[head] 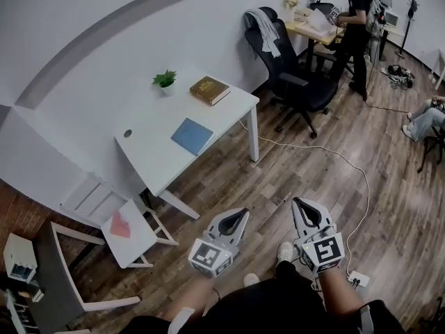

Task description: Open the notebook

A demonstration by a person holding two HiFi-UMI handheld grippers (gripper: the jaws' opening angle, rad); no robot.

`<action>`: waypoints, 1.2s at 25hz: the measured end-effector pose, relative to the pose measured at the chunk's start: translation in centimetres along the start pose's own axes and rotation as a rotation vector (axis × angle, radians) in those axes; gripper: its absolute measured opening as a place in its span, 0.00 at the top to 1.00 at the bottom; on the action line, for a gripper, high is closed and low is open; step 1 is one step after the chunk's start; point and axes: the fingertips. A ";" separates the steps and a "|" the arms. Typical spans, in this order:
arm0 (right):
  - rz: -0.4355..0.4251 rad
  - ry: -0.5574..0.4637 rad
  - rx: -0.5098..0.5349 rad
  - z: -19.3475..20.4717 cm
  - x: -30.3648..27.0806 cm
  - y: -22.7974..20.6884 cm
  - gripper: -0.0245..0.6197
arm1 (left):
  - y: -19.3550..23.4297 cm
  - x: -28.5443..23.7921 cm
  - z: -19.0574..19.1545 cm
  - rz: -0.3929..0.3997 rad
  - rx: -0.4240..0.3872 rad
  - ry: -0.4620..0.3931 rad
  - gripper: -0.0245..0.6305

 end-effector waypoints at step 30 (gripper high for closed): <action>-0.348 -0.007 -0.036 -5.3 -13.7 -13.8 0.96 | 6.9 -18.6 -0.4 -0.193 -0.018 0.071 0.95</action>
Point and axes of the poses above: the fingertips, and each gripper's own axes: x backward along the fingers, y to its left, z out of its underside, and after that the axes turned 15 degrees about -x, right-handed
